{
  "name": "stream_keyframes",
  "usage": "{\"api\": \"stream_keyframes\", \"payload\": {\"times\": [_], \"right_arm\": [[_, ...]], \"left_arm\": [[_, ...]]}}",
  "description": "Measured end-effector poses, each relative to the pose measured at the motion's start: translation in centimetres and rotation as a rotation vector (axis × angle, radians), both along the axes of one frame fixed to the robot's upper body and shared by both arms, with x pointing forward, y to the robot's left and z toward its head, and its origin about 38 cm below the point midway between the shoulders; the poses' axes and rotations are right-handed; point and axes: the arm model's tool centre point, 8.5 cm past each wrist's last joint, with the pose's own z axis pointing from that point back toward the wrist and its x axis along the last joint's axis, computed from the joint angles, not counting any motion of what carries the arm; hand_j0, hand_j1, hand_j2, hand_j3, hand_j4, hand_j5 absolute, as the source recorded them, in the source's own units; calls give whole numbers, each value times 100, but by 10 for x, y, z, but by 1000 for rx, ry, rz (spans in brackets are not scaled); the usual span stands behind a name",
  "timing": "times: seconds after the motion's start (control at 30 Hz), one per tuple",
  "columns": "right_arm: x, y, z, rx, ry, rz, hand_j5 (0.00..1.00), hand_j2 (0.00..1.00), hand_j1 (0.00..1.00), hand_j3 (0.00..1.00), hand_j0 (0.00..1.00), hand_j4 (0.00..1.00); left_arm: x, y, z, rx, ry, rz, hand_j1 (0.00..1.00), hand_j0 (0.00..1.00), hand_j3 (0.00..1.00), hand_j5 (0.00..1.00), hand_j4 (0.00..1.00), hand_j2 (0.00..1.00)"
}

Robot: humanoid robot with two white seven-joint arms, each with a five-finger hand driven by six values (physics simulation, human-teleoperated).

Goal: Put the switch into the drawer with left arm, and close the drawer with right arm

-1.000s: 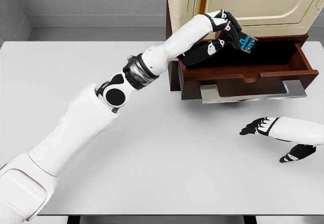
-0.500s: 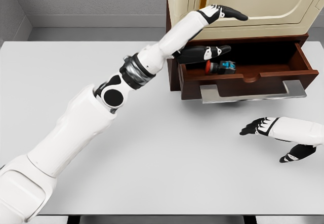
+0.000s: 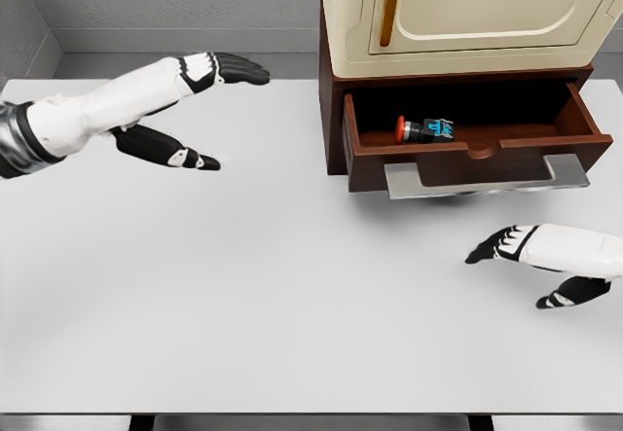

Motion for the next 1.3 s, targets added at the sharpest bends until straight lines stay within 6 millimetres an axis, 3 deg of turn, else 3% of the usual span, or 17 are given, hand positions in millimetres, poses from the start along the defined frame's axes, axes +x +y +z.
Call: {"api": "stream_keyframes", "payload": {"times": [0.1, 0.33, 0.57, 0.93, 1.0, 1.3], "right_arm": [[0, 0, 1, 1, -2, 0, 61, 61, 61, 61, 61, 61], [1, -4, 5, -8, -8, -5, 24, 24, 24, 24, 24, 24], [3, -10, 18, -4, -17, -17, 20, 20, 20, 20, 20, 20], [10, -8, 36, 71, -70, -40, 19, 19, 19, 19, 19, 19], [10, -8, 36, 69, -78, -36, 19, 19, 19, 19, 19, 19], [13, -8, 38, -47, -150, 37, 18, 18, 18, 18, 18, 18]], "left_arm": [[-7, 11, -9, 72, 66, -18, 100, 100, 100, 100, 100, 100], [-14, 16, -19, 97, 159, -59, 100, 100, 100, 100, 100, 100], [-14, 16, -9, 108, 141, -66, 100, 100, 100, 100, 100, 100], [-22, 20, -32, 150, 169, -58, 100, 100, 100, 100, 100, 100], [-27, 22, -45, 147, 199, -53, 100, 100, 100, 100, 100, 100], [-27, 24, -38, 136, 177, -42, 100, 100, 100, 100, 100, 100]]}}
